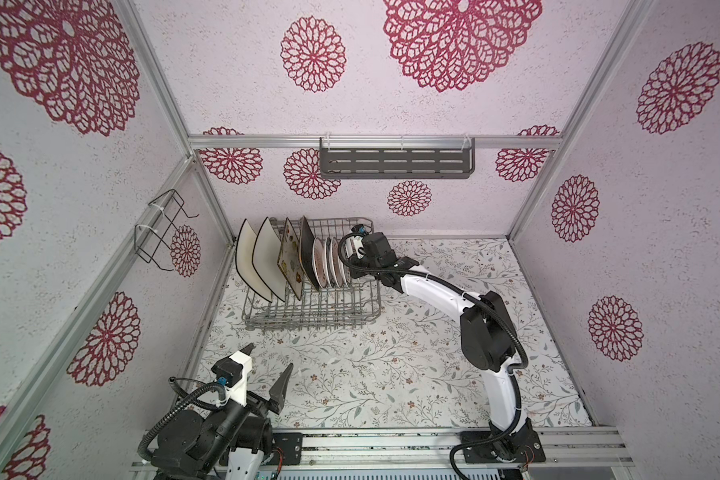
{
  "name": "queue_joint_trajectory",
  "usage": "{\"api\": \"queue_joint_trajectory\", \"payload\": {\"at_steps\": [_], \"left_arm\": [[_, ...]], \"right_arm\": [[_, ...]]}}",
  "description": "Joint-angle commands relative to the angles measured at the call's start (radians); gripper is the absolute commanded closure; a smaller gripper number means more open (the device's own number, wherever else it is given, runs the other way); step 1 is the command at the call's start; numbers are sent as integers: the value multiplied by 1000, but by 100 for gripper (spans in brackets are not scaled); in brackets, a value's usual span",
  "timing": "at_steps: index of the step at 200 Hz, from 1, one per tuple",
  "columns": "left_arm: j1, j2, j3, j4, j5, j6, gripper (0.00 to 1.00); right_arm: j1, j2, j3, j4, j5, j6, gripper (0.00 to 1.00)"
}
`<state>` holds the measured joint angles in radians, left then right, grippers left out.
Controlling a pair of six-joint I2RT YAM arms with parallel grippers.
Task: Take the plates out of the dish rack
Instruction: 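Lift the plate out of the rack with the right gripper toward the robot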
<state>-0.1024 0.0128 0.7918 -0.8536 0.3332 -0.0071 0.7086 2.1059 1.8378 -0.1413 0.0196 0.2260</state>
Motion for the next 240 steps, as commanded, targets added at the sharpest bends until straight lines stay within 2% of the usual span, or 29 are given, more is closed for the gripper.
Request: {"api": "queue_joint_trajectory", "payload": {"at_steps": [1, 53, 75, 103, 139, 168, 206, 211, 240], "left_arm": [[7, -10, -7, 0, 20, 24, 3], [14, -10, -5, -3, 23, 25, 3], [17, -10, -6, -2, 24, 25, 3], [17, -10, -6, -2, 29, 29, 3], [17, -10, -6, -2, 35, 30, 3], [17, -10, -5, -5, 35, 30, 3], [12, -11, -6, -4, 29, 29, 3], [11, -11, -6, -5, 29, 28, 3], [9, -11, -6, -5, 33, 30, 3]], "right_arm": [[-3, -117, 43, 21, 9, -37, 100], [11, -214, 35, -35, 33, -73, 100], [44, -283, 13, -105, 111, -126, 100], [110, -368, -2, -252, 268, -214, 100], [201, -476, -61, -417, 413, -264, 100], [310, -556, -145, -522, 536, -292, 100], [489, -686, -371, -556, 637, -344, 100], [539, -701, -402, -557, 653, -353, 100], [692, -743, -554, -552, 748, -380, 100]]}}
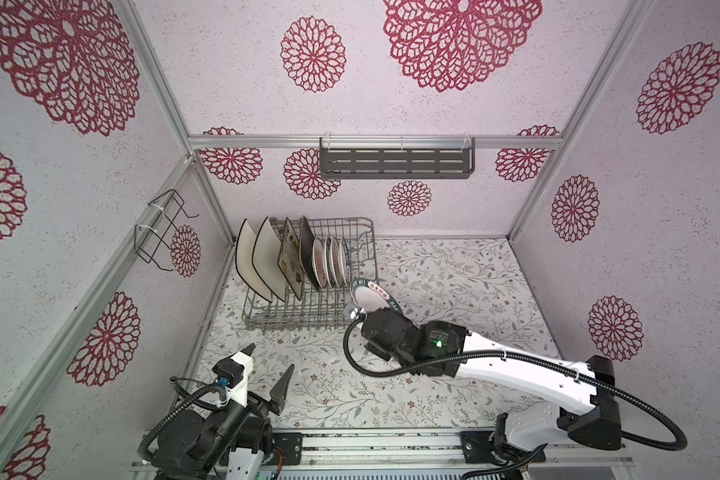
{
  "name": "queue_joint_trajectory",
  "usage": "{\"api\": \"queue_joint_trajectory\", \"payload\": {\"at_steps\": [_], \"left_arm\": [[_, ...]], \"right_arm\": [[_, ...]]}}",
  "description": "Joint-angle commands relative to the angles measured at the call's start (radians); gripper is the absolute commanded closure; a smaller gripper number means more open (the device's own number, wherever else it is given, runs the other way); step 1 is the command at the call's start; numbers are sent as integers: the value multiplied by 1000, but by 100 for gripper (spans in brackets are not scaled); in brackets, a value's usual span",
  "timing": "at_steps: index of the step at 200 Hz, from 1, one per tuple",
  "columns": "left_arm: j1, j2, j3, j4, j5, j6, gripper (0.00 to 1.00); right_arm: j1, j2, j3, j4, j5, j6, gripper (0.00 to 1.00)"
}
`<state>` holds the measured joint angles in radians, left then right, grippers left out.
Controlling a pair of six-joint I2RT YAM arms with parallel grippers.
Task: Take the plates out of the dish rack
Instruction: 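Lift the plate out of the rack with the right gripper toward the robot, then lower the plate flat onto the table and open the right gripper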
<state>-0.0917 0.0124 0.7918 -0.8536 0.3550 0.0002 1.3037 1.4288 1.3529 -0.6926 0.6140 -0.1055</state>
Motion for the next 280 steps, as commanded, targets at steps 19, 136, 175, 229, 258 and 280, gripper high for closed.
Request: {"api": "queue_joint_trajectory", "payload": {"at_steps": [19, 136, 175, 229, 258, 280], "left_arm": [[-2, -11, -6, -4, 10, 23, 3], [-2, -11, -6, -6, 7, 22, 3], [-4, -11, -5, -7, 12, 23, 3], [-3, -11, -4, -7, 13, 23, 3], [-3, -11, -3, -9, 12, 24, 3], [-4, -11, -3, -9, 12, 24, 3]], "right_arm": [[177, -65, -163, 18, 210, -88, 100], [361, 82, -432, 243, 311, -98, 100], [358, 143, -463, 333, 296, -150, 100], [336, 216, -480, 407, 272, -184, 100], [312, 246, -469, 430, 228, -192, 100], [306, 263, -469, 448, 218, -212, 100]]}}
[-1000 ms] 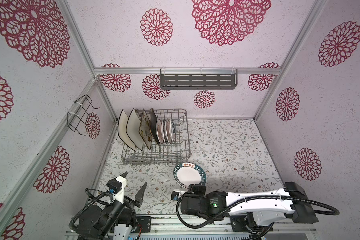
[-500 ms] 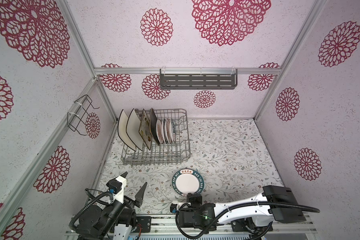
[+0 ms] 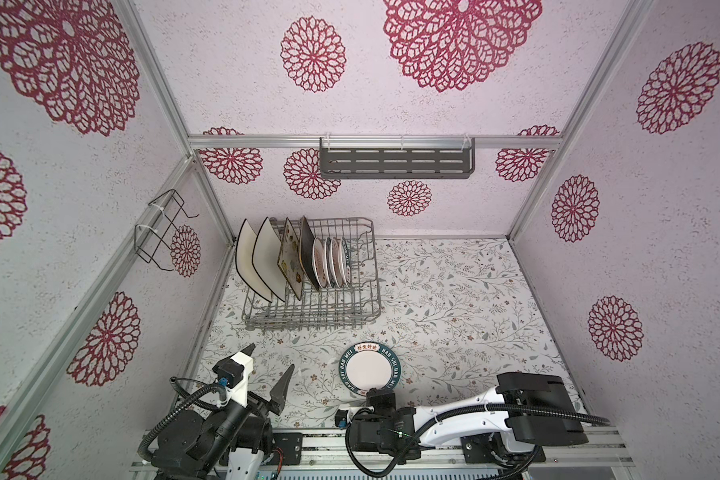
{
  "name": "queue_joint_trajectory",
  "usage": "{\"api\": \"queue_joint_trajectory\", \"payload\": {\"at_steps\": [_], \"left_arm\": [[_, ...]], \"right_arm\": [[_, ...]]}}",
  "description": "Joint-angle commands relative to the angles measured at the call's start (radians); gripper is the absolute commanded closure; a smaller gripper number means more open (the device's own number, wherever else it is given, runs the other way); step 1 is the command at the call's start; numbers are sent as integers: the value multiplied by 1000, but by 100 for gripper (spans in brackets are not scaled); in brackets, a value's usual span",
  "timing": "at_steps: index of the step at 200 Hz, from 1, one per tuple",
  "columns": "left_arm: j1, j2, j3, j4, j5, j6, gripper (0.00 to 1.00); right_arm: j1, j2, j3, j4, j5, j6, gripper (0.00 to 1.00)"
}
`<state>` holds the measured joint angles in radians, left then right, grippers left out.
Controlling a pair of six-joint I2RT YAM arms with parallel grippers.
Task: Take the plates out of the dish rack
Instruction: 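Lower the plate flat onto the table and open the right gripper, then move the right gripper back to the next green-rimmed plate in the rack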
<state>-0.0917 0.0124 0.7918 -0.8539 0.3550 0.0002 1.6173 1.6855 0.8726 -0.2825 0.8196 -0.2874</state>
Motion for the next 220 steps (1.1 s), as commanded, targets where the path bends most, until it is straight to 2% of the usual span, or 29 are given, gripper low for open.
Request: {"api": "queue_joint_trajectory", "payload": {"at_steps": [1, 52, 72, 89, 96, 137, 191, 220], "left_arm": [[-4, -12, -3, -8, 12, 24, 3], [-5, -11, -3, -10, 16, 26, 3], [-7, -11, -3, -10, 18, 26, 3], [-9, -11, -3, -10, 18, 27, 3], [-10, -11, -3, -10, 18, 27, 3], [-11, -11, -4, -8, 15, 26, 3], [-11, -10, -3, -9, 15, 26, 3], [-11, -9, -3, -8, 12, 24, 3]], "right_arm": [[-8, 6, 12, 38, 11, -31, 100], [-9, 24, 23, 39, -25, -40, 99], [-8, 21, 34, 11, -52, -29, 89], [-8, 18, 39, -11, -62, -21, 74], [-9, 19, 43, -21, -63, -18, 71], [-8, 2, 69, -67, -90, 16, 67], [-8, -85, 104, -165, -215, 21, 54], [-15, -130, 168, -258, -267, 54, 51]]}}
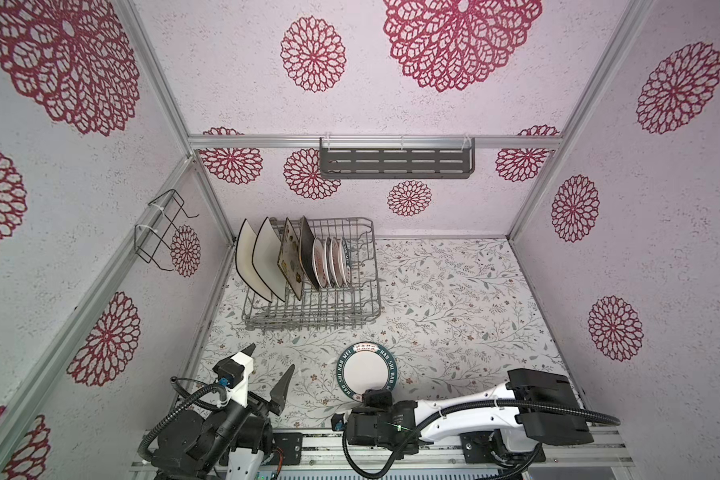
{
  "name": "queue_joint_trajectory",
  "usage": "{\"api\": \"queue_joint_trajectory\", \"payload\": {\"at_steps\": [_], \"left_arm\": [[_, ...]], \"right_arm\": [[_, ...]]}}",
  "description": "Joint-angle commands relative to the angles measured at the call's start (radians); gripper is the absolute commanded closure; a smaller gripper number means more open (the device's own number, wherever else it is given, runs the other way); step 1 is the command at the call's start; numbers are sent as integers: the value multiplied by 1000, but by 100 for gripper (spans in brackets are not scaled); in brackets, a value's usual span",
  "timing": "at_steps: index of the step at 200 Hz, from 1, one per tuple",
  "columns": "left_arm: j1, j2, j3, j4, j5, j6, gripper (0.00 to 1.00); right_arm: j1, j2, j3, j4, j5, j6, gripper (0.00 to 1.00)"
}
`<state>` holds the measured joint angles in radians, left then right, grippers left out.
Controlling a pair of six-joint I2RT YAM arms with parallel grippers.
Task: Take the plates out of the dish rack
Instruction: 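Move the right gripper back to the next green-rimmed plate in the rack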
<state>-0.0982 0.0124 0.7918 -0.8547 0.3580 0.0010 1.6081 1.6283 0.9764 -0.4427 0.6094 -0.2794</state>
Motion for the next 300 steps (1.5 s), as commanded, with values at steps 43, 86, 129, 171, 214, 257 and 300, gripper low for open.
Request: {"api": "queue_joint_trajectory", "payload": {"at_steps": [43, 86, 129, 171, 214, 257, 300], "left_arm": [[-5, -9, -5, -5, 8, 22, 3], [-5, -9, -5, -7, 20, 27, 3], [-5, -9, -4, -7, 18, 25, 3], [-6, -9, -5, -7, 16, 25, 3], [-14, -9, -5, -5, 13, 23, 3], [-14, -9, -5, -6, 16, 25, 3], [-14, -9, -5, -7, 18, 25, 3]], "right_arm": [[-229, -177, 159, -73, -179, 148, 48], [-506, -218, 217, 158, -280, 281, 41], [-653, -131, 245, 407, -396, 417, 36], [-725, 10, 271, 662, -489, 447, 34], [-792, 171, 326, 838, -559, 490, 31], [-843, 300, 390, 906, -600, 529, 34], [-862, 417, 505, 876, -635, 534, 34]]}}
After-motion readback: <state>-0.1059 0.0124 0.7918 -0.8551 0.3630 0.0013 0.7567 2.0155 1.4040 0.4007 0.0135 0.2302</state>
